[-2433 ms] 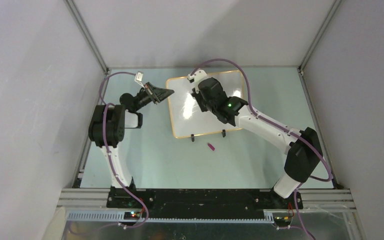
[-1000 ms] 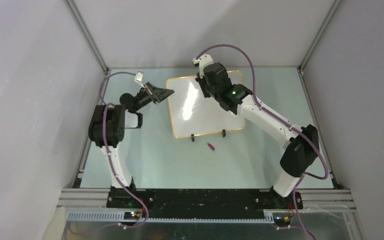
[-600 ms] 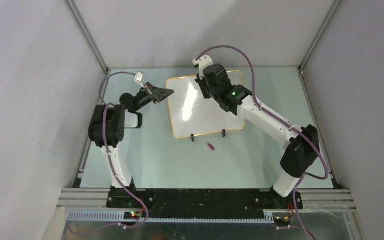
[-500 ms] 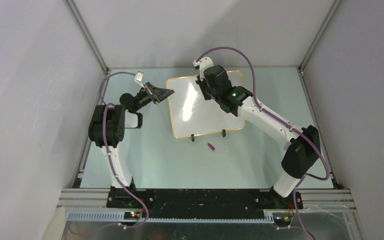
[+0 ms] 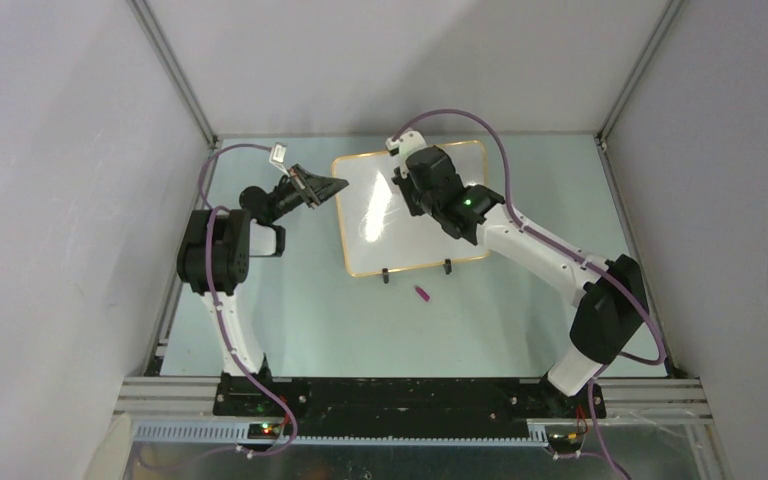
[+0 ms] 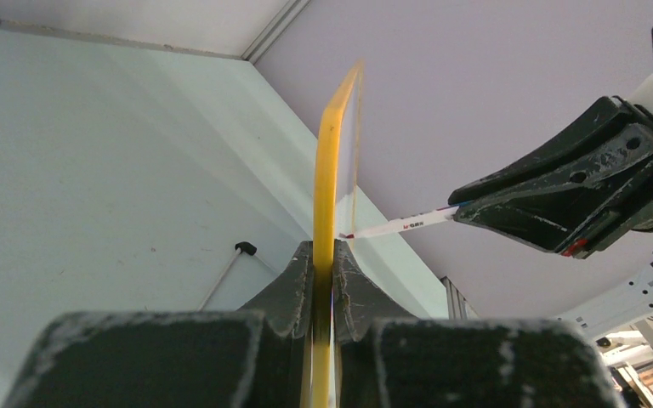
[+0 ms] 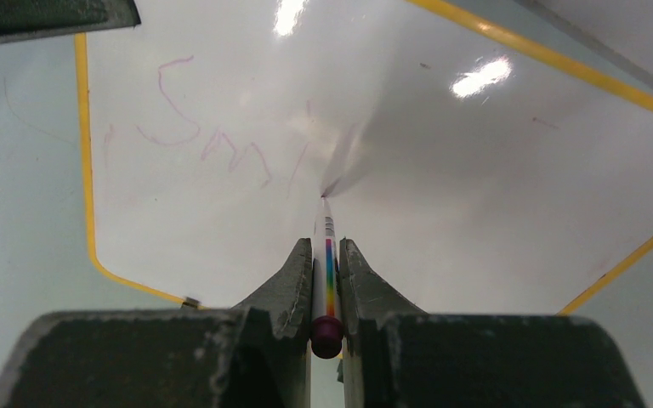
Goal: Write a sentence on the whiteboard
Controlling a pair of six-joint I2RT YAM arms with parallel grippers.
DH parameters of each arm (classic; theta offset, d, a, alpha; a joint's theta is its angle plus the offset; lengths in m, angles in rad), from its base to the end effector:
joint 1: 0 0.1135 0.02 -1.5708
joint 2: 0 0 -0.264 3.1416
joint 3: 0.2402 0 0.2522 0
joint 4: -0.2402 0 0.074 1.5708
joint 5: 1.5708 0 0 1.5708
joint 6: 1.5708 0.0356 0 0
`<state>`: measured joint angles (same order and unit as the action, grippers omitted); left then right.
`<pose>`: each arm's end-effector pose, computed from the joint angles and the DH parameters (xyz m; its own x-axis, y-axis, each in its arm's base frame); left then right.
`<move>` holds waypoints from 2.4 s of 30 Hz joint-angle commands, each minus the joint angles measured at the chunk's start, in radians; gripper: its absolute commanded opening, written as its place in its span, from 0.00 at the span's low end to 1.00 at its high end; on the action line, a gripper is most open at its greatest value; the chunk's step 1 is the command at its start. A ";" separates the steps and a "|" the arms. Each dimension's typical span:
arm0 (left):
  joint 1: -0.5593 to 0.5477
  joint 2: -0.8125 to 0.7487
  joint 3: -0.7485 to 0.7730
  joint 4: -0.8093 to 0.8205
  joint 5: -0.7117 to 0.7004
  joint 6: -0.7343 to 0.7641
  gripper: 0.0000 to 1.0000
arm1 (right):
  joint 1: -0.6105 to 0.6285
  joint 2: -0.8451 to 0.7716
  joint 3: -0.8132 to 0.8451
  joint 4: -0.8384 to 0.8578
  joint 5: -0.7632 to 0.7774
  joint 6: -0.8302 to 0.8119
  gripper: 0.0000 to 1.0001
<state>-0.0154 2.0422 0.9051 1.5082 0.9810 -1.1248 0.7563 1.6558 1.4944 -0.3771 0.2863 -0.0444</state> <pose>0.3842 -0.0355 0.1857 -0.5500 -0.4934 -0.6739 0.6649 0.2297 -0.7108 0.2882 0.2580 0.3409 -0.3513 -0.3899 -0.8512 -0.4980 0.8477 -0.1828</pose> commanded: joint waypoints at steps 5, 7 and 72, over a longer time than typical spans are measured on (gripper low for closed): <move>-0.022 0.016 0.007 0.021 0.081 0.052 0.00 | 0.014 -0.037 -0.055 0.004 0.020 0.023 0.00; -0.023 0.016 0.008 0.021 0.081 0.052 0.00 | 0.015 -0.037 -0.060 0.005 0.021 0.022 0.00; -0.021 0.016 0.004 0.021 0.082 0.054 0.00 | -0.026 -0.017 0.015 -0.003 -0.012 0.001 0.00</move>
<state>-0.0154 2.0422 0.9051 1.5093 0.9833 -1.1248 0.7288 1.6436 1.5101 -0.3992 0.2790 -0.0525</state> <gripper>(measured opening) 0.101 0.142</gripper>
